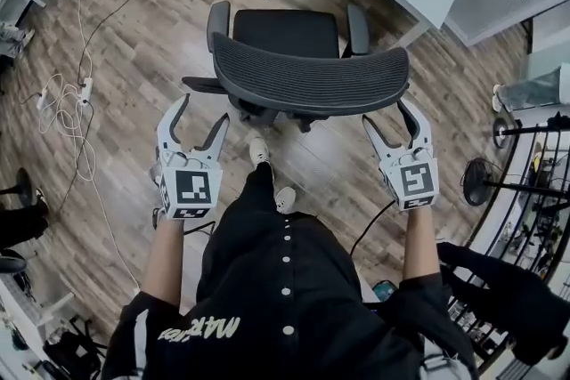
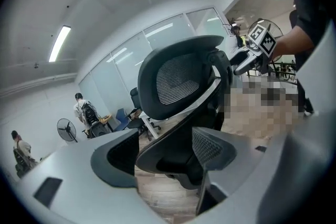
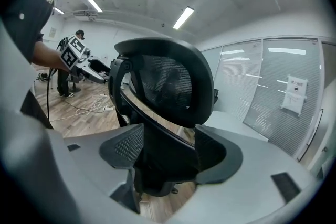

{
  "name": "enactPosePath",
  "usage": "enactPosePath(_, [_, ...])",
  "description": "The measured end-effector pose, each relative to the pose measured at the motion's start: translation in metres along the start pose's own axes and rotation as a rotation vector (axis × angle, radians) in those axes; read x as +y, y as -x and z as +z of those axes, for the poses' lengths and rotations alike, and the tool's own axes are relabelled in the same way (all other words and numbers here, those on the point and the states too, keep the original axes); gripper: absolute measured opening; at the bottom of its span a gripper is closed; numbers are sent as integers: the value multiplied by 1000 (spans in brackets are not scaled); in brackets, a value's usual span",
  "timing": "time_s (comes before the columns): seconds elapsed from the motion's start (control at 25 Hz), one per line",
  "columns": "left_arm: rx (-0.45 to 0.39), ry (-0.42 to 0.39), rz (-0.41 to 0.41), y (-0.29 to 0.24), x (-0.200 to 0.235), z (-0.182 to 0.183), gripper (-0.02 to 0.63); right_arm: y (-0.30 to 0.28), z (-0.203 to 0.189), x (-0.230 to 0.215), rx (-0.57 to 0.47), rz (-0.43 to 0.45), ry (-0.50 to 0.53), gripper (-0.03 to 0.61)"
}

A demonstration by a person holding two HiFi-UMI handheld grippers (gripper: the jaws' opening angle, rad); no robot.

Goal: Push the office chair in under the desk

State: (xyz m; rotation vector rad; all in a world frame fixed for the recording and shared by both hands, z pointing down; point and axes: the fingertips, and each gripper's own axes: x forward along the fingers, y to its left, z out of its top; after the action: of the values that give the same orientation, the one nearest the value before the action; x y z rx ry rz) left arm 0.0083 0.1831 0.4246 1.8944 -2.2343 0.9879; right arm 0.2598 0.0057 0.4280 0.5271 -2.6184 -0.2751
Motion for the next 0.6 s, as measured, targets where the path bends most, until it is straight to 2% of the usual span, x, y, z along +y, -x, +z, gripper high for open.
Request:
enactPosePath(0.36, [24, -98, -50, -33, -10, -2, 329, -30, -22, 5, 118, 22, 243, 305])
enactPosePath(0.6, [38, -125, -60, -46, -11, -2, 329, -46, -34, 4, 172, 46, 375, 305])
